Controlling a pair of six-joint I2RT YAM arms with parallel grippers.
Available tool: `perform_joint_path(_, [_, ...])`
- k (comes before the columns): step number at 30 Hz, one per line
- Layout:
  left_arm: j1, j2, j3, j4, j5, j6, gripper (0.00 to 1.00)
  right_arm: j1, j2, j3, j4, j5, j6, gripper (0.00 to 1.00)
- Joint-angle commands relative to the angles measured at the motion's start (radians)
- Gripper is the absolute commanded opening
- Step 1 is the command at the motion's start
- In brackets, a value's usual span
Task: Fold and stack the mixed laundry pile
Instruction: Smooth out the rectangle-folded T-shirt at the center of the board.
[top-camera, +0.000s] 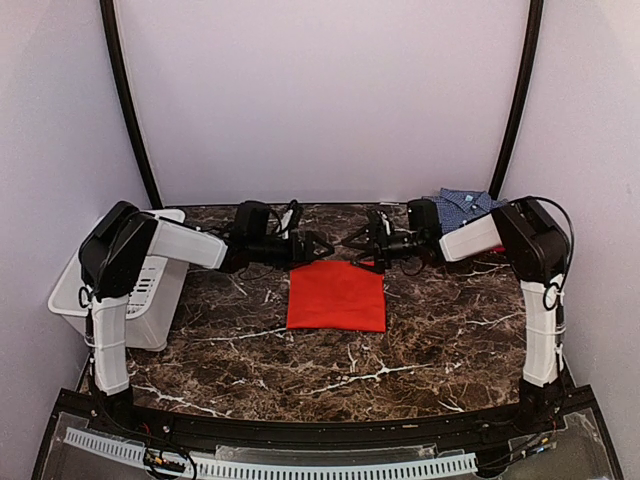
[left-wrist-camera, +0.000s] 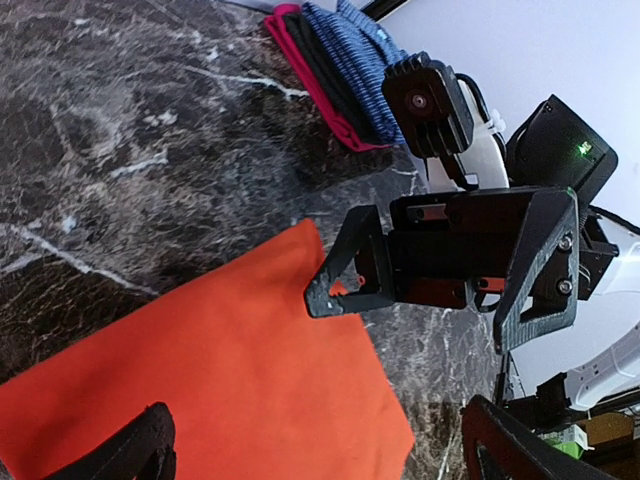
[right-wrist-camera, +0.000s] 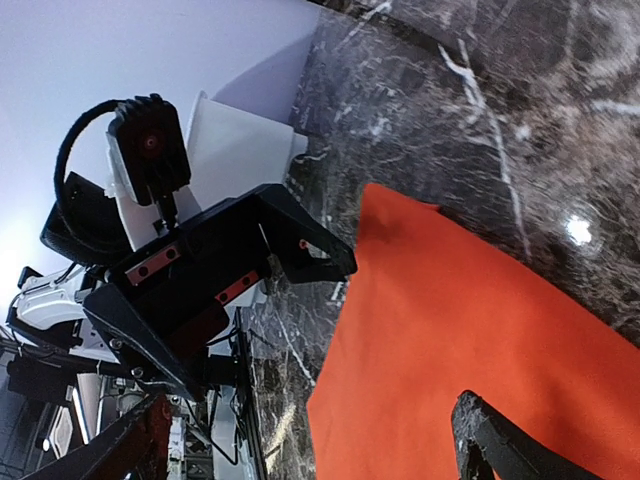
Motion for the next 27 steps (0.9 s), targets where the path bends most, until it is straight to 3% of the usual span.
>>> perform_joint_path(1, [0.028,0.083,0.045,-0.019,0.011,0.019,0.99,-0.030,0.092,0.044,0.004,-0.007,-0.005,0.94])
perform_joint_path(8, [0.094,0.123,0.029,0.000,-0.036,0.016,0.99,-0.087,0.138,0.062,-0.074,0.027,-0.077,0.93])
perform_joint_path(12, [0.108,0.083,0.015,-0.038,-0.055,0.049,0.99,-0.099,0.081,0.065,-0.130,0.030,-0.124,0.93])
perform_joint_path(16, [0.102,-0.042,0.015,-0.124,-0.101,0.122,0.99,-0.098,-0.045,0.072,-0.276,0.069,-0.243,0.93])
perform_joint_path(23, [0.037,-0.267,0.014,-0.376,-0.310,0.334,0.99,-0.091,-0.280,0.060,-0.562,0.191,-0.447,0.95])
perform_joint_path(27, [-0.021,-0.384,-0.055,-0.413,-0.413,0.420,0.99,-0.088,-0.392,-0.022,-0.597,0.205,-0.467,0.98])
